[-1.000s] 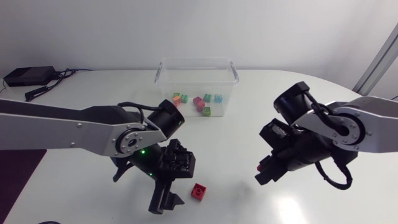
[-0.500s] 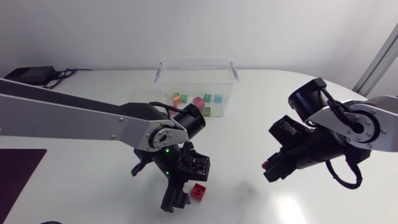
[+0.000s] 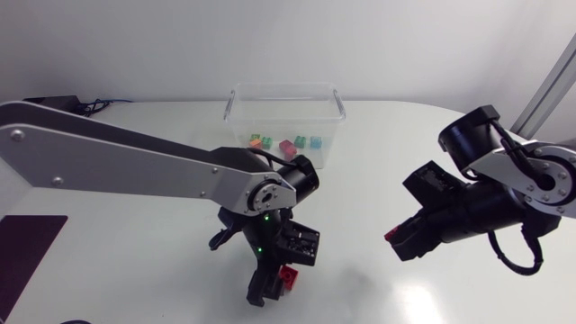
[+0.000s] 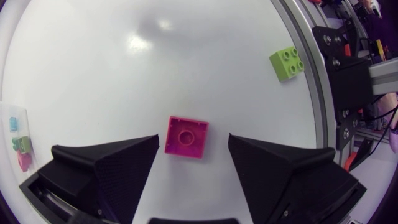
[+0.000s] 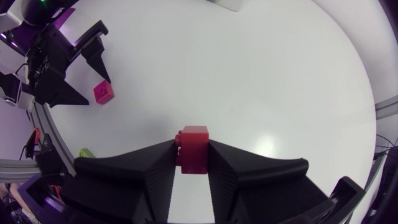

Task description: Place the duplo bricks in the container

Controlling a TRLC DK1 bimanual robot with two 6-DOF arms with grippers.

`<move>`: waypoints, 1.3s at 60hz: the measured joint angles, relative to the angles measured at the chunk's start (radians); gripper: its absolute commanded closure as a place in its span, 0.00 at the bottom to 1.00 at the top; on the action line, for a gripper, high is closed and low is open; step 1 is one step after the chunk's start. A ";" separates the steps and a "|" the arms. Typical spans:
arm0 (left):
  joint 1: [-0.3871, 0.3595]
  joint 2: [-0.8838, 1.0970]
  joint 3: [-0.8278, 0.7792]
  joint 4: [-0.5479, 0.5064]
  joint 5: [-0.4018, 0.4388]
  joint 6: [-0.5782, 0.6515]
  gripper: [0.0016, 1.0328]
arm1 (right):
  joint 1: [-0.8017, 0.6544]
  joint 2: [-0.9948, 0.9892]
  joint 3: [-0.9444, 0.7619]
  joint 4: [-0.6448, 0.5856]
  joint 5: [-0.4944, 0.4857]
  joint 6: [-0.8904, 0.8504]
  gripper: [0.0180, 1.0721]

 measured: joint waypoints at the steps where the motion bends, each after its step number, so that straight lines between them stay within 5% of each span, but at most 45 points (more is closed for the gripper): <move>1: 0.000 0.004 0.005 -0.004 0.000 0.000 0.38 | 0.000 0.000 0.003 -0.002 0.000 0.000 0.73; 17: -0.014 0.042 0.054 -0.015 -0.003 0.000 0.48 | -0.005 -0.015 0.014 -0.004 -0.006 0.000 0.73; 29: -0.020 0.065 0.054 -0.015 -0.011 0.000 0.81 | -0.019 -0.023 0.053 -0.032 -0.012 0.000 0.73; 48: -0.007 0.059 0.053 -0.019 -0.011 0.000 0.82 | -0.022 -0.011 0.223 0.026 -0.031 0.052 0.73; 78: 0.163 -0.221 0.042 -0.063 -0.013 0.000 0.82 | 0.081 0.397 0.516 0.298 0.058 0.149 0.73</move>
